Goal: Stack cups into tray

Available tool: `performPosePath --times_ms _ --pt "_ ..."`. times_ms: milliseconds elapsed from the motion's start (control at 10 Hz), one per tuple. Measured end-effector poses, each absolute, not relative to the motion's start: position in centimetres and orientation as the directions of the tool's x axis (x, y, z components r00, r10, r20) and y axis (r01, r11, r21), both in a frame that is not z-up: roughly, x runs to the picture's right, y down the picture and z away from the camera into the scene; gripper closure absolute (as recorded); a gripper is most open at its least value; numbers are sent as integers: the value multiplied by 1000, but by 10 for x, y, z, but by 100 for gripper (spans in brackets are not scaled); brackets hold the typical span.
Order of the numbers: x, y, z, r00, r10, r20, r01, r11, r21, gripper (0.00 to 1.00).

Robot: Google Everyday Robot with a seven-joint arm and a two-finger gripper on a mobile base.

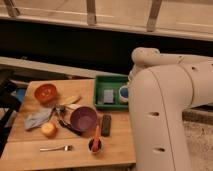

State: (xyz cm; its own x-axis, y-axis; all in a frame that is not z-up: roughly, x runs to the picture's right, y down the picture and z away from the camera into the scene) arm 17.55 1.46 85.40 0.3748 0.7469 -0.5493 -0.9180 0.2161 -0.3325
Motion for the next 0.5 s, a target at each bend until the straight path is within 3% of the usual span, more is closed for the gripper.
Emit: performPosePath --times_ms 500 --pt "166 28 854 403 704 -585 -905 211 -369 96"
